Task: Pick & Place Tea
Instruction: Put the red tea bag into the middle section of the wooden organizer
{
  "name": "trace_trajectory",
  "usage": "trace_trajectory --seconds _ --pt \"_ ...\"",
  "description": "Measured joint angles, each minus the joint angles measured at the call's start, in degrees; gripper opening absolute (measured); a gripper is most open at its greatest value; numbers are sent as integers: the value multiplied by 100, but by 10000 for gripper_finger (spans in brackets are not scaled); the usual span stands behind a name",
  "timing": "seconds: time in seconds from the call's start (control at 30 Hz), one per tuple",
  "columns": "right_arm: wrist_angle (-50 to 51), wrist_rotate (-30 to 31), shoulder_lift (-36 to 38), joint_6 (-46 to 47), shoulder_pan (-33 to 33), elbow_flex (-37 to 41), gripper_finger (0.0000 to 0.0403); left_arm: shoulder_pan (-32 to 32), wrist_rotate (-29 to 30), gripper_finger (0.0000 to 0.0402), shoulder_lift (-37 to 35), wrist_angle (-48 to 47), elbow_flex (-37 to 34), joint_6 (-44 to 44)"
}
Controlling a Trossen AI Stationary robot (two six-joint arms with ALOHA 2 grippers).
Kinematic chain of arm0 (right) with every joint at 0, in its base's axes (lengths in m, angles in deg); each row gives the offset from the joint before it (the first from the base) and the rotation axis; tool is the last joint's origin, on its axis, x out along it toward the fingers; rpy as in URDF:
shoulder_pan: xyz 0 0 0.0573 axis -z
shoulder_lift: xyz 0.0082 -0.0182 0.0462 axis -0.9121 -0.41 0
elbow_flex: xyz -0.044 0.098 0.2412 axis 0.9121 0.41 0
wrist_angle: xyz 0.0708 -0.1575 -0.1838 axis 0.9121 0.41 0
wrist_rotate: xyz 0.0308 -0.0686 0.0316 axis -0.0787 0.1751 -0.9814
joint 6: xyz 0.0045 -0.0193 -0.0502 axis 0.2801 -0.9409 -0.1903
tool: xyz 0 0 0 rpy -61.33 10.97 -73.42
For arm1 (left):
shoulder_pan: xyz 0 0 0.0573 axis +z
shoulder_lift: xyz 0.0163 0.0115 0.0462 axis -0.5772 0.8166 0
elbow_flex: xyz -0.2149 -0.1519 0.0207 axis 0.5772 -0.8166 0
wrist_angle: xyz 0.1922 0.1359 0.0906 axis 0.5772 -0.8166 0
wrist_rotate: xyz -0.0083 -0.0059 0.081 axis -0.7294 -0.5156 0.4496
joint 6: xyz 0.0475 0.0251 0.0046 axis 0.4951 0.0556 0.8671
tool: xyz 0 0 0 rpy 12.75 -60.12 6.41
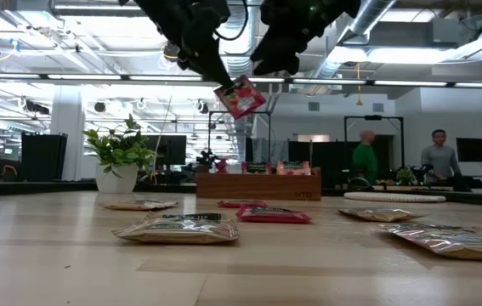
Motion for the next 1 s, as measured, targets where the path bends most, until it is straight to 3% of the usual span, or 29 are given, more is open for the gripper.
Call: trace_trajectory --seconds 0.67,1.0 --pt "-112 -226 0 164 48 0 163 -41 25 28 0 650 0 90" --pt "-297 -232 2 254 48 0 70 -41 24 28 0 685 0 91"
